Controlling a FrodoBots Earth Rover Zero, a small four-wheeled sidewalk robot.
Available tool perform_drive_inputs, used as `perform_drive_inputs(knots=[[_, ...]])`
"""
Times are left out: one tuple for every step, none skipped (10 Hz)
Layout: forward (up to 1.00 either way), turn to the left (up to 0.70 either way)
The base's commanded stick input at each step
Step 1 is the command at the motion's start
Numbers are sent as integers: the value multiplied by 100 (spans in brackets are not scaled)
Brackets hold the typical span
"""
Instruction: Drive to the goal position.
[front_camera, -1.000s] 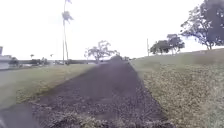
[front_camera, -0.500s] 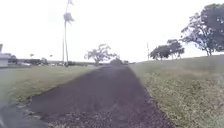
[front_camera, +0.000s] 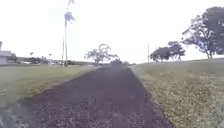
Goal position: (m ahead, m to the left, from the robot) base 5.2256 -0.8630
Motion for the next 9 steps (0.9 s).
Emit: perform_drive_inputs(knots=[[50, -29], [50, 0], [50, 0], [50, 0], [50, 0], [50, 0], [50, 0], [50, 0], [50, 0]])
